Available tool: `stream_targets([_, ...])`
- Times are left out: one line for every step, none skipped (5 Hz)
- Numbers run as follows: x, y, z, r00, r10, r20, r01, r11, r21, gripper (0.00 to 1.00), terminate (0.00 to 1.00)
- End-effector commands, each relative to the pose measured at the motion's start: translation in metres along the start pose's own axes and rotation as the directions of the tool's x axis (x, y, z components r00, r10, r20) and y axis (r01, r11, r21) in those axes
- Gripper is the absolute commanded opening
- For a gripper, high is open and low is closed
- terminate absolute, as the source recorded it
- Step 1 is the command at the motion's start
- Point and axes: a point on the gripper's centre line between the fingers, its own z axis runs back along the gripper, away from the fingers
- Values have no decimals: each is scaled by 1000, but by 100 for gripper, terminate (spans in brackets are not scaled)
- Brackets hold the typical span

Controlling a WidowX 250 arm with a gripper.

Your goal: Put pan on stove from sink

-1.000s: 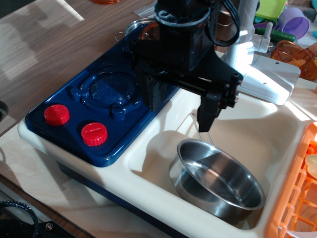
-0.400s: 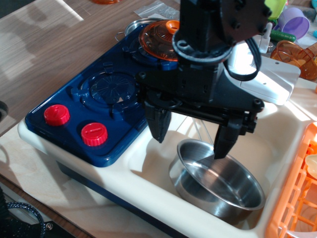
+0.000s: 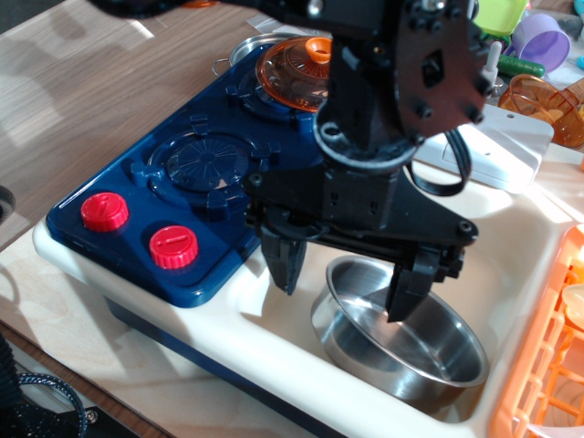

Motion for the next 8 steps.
stream_targets([0, -3, -4, 999, -26, 35, 27, 999, -17, 100, 0])
stream_targets([2, -2, -5, 999, -38, 31, 38, 999, -16, 0, 0])
stream_targets([0, 0, -7, 998, -51, 38, 52, 998, -20, 0, 0])
stream_targets([-2, 3, -6, 996, -77, 38, 78, 997, -21, 0, 0])
stream_targets([2, 7, 11, 993, -120, -4, 120, 993, 5, 0, 0])
stream_targets([10, 8, 31, 988, -151, -28, 153, 987, 56, 0, 0])
stream_targets([12, 13, 44, 988, -152, -38, 154, 984, 83, 0, 0])
stream_targets([2, 27, 57, 992, -128, -2, 127, 985, 119, 0, 0])
